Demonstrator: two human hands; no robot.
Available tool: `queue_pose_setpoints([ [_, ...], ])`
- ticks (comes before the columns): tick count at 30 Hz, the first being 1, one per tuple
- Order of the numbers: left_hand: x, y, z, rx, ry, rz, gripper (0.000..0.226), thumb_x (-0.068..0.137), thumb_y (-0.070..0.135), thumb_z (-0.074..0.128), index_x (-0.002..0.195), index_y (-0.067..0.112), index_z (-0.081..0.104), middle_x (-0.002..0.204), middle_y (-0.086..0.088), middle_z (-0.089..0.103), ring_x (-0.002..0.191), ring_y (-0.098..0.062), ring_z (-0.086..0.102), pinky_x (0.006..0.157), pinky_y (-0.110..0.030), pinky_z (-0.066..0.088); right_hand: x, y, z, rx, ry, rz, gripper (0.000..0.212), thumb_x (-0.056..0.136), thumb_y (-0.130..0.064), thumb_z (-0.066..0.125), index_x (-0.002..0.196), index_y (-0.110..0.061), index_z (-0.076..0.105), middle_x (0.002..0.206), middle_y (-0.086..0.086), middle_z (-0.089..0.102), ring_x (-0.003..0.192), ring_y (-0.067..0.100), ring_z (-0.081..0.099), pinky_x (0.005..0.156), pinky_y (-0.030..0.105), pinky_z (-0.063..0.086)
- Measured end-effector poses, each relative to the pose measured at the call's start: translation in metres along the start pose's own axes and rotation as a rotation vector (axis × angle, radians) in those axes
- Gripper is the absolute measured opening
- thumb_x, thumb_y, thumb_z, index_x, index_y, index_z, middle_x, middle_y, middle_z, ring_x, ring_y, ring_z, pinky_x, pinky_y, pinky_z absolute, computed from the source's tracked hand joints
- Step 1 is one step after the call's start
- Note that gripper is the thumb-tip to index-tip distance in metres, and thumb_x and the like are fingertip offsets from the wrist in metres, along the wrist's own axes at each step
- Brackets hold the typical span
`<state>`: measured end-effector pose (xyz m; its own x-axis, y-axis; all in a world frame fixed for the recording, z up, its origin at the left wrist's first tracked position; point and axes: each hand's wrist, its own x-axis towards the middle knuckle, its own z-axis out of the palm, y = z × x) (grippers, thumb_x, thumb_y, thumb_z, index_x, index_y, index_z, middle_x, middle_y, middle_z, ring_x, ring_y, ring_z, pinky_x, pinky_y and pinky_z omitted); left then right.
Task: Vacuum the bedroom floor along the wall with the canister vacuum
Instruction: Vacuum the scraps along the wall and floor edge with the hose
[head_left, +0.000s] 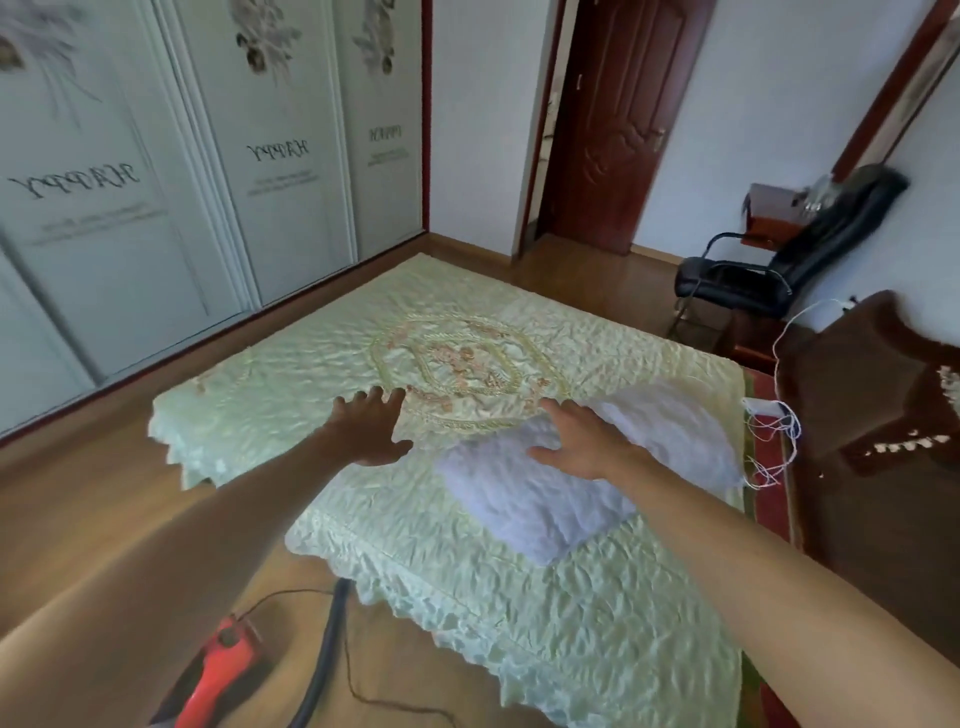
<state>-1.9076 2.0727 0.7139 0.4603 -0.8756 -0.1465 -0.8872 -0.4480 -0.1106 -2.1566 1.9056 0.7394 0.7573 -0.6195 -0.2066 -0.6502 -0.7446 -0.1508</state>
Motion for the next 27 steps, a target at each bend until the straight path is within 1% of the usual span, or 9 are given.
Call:
queue_pose_setpoints([
  [4, -0.009, -0.078, 0.007, -0.018, -0.005, -0.075, 0.085, 0.091, 0.063, 0.05, 0.152, 0.015, 0.016, 0.145, -0.015, 0.04, 0.127, -0.035, 0.049, 0.101, -0.051, 0.042, 0.046, -0.077, 0.005, -0.025, -0.016, -0.088, 0.085, 0.091, -0.06, 0.055, 0.155, -0.019, 0.017, 0.147, 0.013, 0.038, 0.133, 0.034, 0.04, 0.099, 0.045, 0.044],
  [8, -0.031, -0.141, 0.022, -0.044, -0.024, -0.157, 0.085, 0.091, 0.062, 0.05, 0.152, 0.015, 0.017, 0.143, -0.016, 0.042, 0.127, -0.035, 0.049, 0.101, -0.051, 0.042, 0.082, -0.143, 0.014, -0.044, -0.042, -0.169, 0.083, 0.091, -0.059, 0.055, 0.153, -0.02, 0.018, 0.149, 0.013, 0.037, 0.133, 0.034, 0.04, 0.1, 0.045, 0.043],
  [11, -0.053, -0.184, 0.036, -0.063, -0.037, -0.234, 0.083, 0.091, 0.062, 0.051, 0.151, 0.015, 0.018, 0.14, -0.016, 0.044, 0.124, -0.035, 0.051, 0.099, -0.051, 0.043, 0.106, -0.19, 0.022, -0.075, -0.081, -0.242, 0.086, 0.091, -0.06, 0.054, 0.156, -0.019, 0.014, 0.154, 0.013, 0.031, 0.137, 0.034, 0.037, 0.102, 0.044, 0.041],
  [15, -0.087, -0.239, 0.057, -0.093, -0.081, -0.363, 0.083, 0.09, 0.062, 0.051, 0.151, 0.016, 0.019, 0.142, -0.014, 0.042, 0.127, -0.033, 0.048, 0.099, -0.053, 0.045, 0.14, -0.256, 0.033, -0.104, -0.092, -0.364, 0.08, 0.091, -0.058, 0.056, 0.152, -0.02, 0.02, 0.147, 0.012, 0.039, 0.131, 0.033, 0.043, 0.097, 0.043, 0.044],
  [17, -0.103, -0.263, 0.064, -0.117, -0.097, -0.426, 0.082, 0.09, 0.061, 0.051, 0.152, 0.017, 0.019, 0.147, -0.014, 0.039, 0.131, -0.033, 0.046, 0.101, -0.053, 0.044, 0.156, -0.289, 0.038, -0.109, -0.11, -0.423, 0.08, 0.091, -0.058, 0.056, 0.152, -0.021, 0.019, 0.147, 0.011, 0.039, 0.131, 0.032, 0.042, 0.097, 0.044, 0.045],
  [21, -0.127, -0.302, 0.076, -0.127, -0.132, -0.538, 0.083, 0.092, 0.059, 0.051, 0.154, 0.017, 0.015, 0.149, -0.014, 0.036, 0.132, -0.033, 0.045, 0.102, -0.052, 0.045, 0.187, -0.346, 0.058, -0.127, -0.154, -0.533, 0.082, 0.091, -0.058, 0.056, 0.153, -0.022, 0.017, 0.148, 0.01, 0.038, 0.132, 0.031, 0.041, 0.098, 0.044, 0.045],
  [27, -0.126, -0.346, 0.105, -0.143, -0.208, -0.666, 0.083, 0.091, 0.061, 0.05, 0.153, 0.016, 0.016, 0.147, -0.013, 0.039, 0.131, -0.032, 0.045, 0.102, -0.052, 0.044, 0.248, -0.402, 0.095, -0.151, -0.232, -0.66, 0.077, 0.092, -0.056, 0.055, 0.151, -0.02, 0.021, 0.145, 0.011, 0.04, 0.13, 0.032, 0.042, 0.094, 0.045, 0.046],
])
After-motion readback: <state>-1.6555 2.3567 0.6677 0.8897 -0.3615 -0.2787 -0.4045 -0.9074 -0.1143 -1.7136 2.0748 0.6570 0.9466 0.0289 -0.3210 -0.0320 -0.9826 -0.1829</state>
